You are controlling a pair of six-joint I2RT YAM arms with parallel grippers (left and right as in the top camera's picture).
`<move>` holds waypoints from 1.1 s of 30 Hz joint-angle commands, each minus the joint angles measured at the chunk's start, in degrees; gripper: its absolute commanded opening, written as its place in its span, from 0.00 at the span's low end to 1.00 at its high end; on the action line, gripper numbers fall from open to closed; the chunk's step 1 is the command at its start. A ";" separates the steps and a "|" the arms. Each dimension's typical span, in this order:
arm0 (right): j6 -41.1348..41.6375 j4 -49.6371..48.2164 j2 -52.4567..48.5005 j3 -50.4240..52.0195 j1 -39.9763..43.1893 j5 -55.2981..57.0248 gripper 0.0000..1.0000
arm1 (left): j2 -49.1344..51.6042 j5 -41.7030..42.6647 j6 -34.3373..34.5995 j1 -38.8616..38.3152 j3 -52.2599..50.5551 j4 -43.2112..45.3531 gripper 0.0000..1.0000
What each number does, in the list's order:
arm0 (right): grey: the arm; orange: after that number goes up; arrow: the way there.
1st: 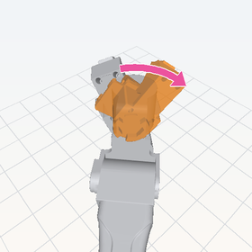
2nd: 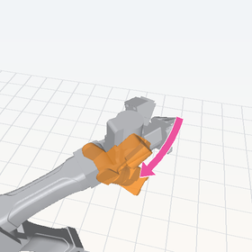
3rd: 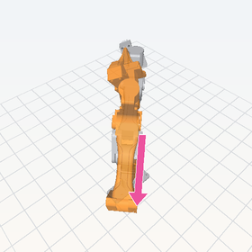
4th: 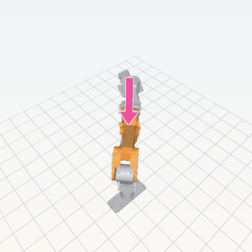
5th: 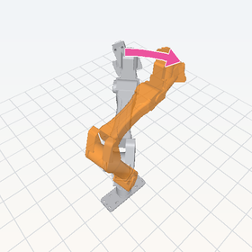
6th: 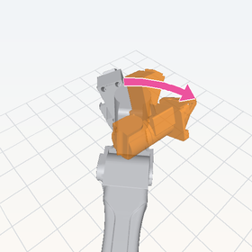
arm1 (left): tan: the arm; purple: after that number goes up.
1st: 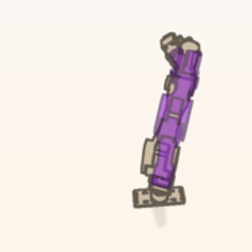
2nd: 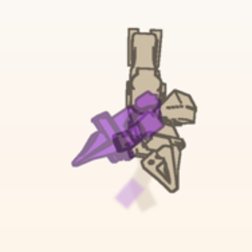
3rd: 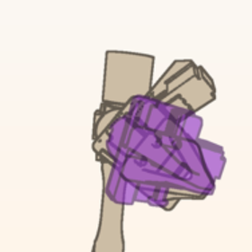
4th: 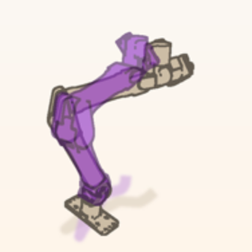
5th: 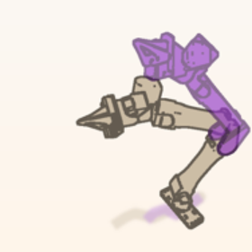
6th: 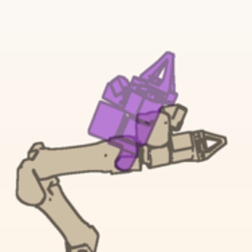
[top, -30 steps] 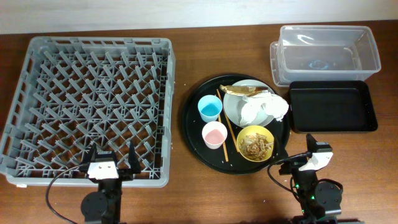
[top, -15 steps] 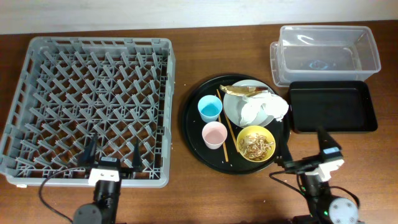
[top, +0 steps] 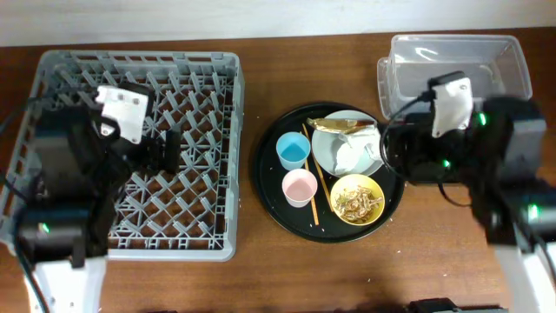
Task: Sort waste into correct bins and load items into the dishwasher rack
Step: 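Grasp the crumpled white tissue on the plate with the right gripper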
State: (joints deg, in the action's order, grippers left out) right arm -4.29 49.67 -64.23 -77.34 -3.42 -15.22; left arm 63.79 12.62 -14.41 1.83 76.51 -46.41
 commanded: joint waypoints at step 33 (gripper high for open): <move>32.76 1.99 -25.49 -11.54 -7.69 14.01 0.04 | 27.06 1.55 -0.87 -1.66 19.21 -14.16 1.00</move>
State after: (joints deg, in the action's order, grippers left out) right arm 32.47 52.12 -99.29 -86.00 -12.56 -2.59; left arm 90.56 13.54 -14.61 0.38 94.37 -60.45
